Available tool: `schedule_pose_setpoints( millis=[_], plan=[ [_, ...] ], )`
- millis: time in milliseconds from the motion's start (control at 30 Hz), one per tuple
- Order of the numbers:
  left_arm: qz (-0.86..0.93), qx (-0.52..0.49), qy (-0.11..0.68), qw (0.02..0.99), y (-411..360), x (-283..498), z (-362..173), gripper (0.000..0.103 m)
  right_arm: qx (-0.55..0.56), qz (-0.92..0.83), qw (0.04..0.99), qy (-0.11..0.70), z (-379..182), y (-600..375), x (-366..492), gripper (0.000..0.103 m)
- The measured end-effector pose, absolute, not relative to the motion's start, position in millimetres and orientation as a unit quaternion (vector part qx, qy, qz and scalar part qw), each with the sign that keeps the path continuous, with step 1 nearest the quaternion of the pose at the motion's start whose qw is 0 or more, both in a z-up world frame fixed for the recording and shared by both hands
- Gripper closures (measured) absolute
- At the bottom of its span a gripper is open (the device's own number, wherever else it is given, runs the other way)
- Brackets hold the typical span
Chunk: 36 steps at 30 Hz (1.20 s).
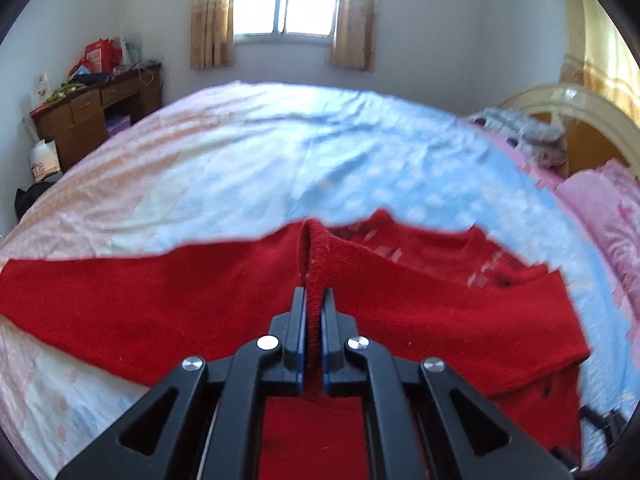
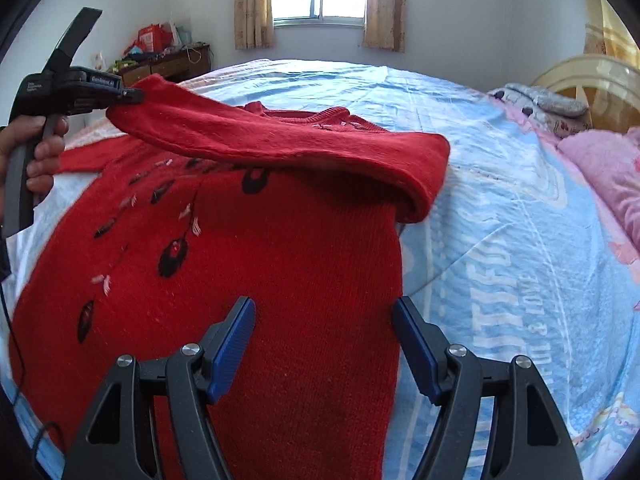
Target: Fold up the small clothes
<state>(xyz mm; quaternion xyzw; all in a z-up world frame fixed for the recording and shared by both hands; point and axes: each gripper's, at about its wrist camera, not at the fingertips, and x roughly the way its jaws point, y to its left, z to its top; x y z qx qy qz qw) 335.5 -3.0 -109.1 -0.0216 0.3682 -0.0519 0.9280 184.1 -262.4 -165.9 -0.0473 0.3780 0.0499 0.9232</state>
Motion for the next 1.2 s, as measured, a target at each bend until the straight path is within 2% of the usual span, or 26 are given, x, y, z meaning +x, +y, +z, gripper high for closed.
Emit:
schedule_pose_setpoints(
  millis=[100,167,433,533,600,633,667,700,733,833,967,1067,1100,1167,1200],
  plan=[
    [-0.031,-0.015,0.401,0.915,3,343,-144,0.097,-0.046,0.051,0.923,0.378,-167,-264,184,0.03],
    [-0.032,-0.03,0.406,0.913,8,343,-157,0.096,-0.041,0.051,0.924,0.377,-168,-266,184,0.026],
    [-0.037,-0.031,0.397,0.916,8,343,-156,0.095,-0.01,0.04,0.918,0.395,-168,-276,185,0.023],
    [-0.039,-0.035,0.396,0.917,11,339,-156,0.095,0.054,0.023,0.908,0.414,-164,-294,178,0.024],
    [-0.04,-0.034,0.396,0.917,11,339,-156,0.095,0.083,0.026,0.902,0.424,-165,-302,168,0.032],
    [-0.04,-0.032,0.396,0.917,11,338,-156,0.095,0.077,0.027,0.901,0.426,-166,-301,164,0.049],
    [-0.038,-0.03,0.396,0.917,10,338,-156,0.095,0.065,0.024,0.901,0.429,-166,-299,160,0.076],
    [-0.038,-0.027,0.396,0.917,9,337,-156,0.095,0.055,0.023,0.9,0.433,-167,-296,156,0.087],
    [-0.037,-0.025,0.397,0.917,9,336,-156,0.095,0.055,0.032,0.899,0.434,-168,-295,154,0.094],
    [-0.037,-0.024,0.395,0.917,10,331,-156,0.094,0.041,0.044,0.896,0.439,-168,-290,145,0.097],
    [-0.038,-0.024,0.393,0.919,12,327,-157,0.091,0.004,0.028,0.895,0.446,-170,-287,129,0.097],
    [-0.031,-0.019,0.395,0.918,10,329,-156,0.089,0.017,0.022,0.899,0.438,-171,-293,128,0.094],
    [-0.029,-0.017,0.394,0.918,10,328,-155,0.089,0.019,0.02,0.899,0.437,-171,-294,128,0.089],
    [-0.026,-0.009,0.395,0.918,9,325,-154,0.087,0.015,-0.003,0.9,0.436,-165,-295,129,0.051],
    [-0.022,-0.006,0.398,0.917,10,322,-154,0.08,0.014,-0.011,0.904,0.427,-159,-295,128,0.047]
  ],
)
